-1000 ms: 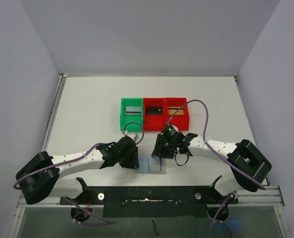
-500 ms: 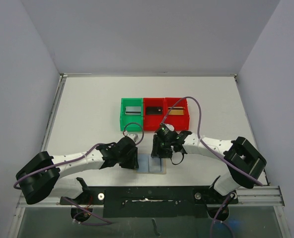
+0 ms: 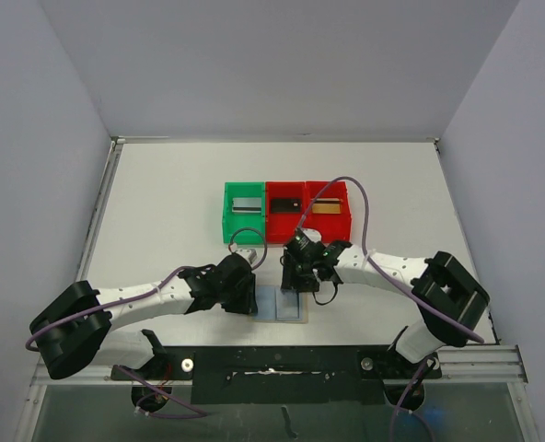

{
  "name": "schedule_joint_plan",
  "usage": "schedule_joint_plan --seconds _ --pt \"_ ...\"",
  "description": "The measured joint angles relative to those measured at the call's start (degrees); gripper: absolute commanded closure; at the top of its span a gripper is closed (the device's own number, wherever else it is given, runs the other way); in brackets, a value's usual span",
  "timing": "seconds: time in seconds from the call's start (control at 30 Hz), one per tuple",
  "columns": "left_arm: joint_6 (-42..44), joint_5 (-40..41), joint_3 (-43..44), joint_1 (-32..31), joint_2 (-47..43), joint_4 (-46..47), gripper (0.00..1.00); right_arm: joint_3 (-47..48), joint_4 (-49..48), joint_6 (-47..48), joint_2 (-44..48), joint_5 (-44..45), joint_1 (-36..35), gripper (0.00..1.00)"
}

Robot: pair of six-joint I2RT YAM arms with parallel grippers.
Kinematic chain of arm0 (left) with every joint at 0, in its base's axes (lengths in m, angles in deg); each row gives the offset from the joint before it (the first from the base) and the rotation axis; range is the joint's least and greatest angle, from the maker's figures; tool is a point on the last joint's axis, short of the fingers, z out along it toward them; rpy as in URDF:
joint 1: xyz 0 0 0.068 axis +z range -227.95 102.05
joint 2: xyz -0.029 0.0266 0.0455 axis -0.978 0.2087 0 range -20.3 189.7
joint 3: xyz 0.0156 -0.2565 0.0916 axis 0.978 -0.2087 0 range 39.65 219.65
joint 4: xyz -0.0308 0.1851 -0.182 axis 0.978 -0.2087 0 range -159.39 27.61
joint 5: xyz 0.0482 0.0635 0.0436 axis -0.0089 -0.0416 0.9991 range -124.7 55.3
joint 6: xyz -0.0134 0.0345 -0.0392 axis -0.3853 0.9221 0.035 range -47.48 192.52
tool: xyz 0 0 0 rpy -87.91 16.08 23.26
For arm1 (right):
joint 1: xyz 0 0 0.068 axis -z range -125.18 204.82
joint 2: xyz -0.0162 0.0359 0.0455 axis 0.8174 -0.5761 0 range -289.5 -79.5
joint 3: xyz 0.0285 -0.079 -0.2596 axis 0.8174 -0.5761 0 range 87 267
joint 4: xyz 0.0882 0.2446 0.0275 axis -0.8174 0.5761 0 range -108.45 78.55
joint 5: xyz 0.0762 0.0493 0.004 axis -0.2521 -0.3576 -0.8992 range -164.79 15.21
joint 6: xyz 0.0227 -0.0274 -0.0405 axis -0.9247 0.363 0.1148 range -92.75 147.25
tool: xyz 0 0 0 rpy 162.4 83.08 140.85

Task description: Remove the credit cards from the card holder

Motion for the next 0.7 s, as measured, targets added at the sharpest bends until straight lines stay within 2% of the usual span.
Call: schedule_joint_plan --seconds 0.7 --pt "-0.04 -0.55 -0.48 0.0 0.0 0.33 0.75 1.44 -3.21 1.49 -3.32 -2.64 -1.18 0.6"
